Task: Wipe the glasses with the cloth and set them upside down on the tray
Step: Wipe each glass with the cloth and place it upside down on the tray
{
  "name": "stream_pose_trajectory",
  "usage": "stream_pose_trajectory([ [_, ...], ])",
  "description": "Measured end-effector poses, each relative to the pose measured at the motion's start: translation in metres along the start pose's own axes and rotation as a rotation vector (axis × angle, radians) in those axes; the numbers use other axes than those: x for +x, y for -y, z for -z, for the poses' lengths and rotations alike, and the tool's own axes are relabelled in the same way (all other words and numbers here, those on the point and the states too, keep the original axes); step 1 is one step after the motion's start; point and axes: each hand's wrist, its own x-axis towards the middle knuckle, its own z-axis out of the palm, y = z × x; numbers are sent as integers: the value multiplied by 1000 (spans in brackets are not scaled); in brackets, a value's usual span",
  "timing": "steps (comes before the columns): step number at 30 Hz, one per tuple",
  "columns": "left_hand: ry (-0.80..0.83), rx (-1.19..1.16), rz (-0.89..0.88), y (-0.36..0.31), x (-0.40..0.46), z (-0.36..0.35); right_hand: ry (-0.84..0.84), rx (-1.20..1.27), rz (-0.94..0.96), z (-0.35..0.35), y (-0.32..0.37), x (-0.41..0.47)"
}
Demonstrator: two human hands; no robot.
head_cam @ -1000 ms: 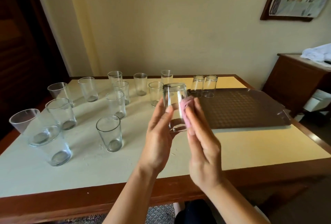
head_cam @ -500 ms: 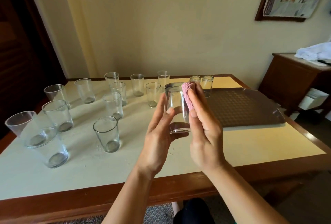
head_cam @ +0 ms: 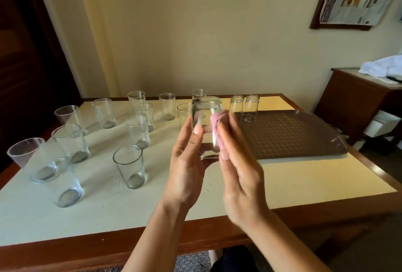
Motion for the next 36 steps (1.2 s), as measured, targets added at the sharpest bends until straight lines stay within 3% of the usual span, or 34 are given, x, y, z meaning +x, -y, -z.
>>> stream_pose_trajectory([
  [3,3,11,35,-1,4,5,19,-92,-25,-6,-7,-30],
  [7,94,41,79,7,-2,3,-19,-80,-8,8,-15,3],
  [14,-35,-19,42,5,4,-1,-17,40,-60,0,-8,-21],
  [20,129,-65,113,9,-4,1,-51,-22,-38,10,-13,11],
  [26,16,-16,39,2,4,5,-5,-45,-20,-2,-9,-29],
  [31,145,4,140,6,-3,8,-61,-39,-7,1,-15,-10],
  [36,20,-97,69,4,4,7,-32,-35,2,-2,-11,0],
])
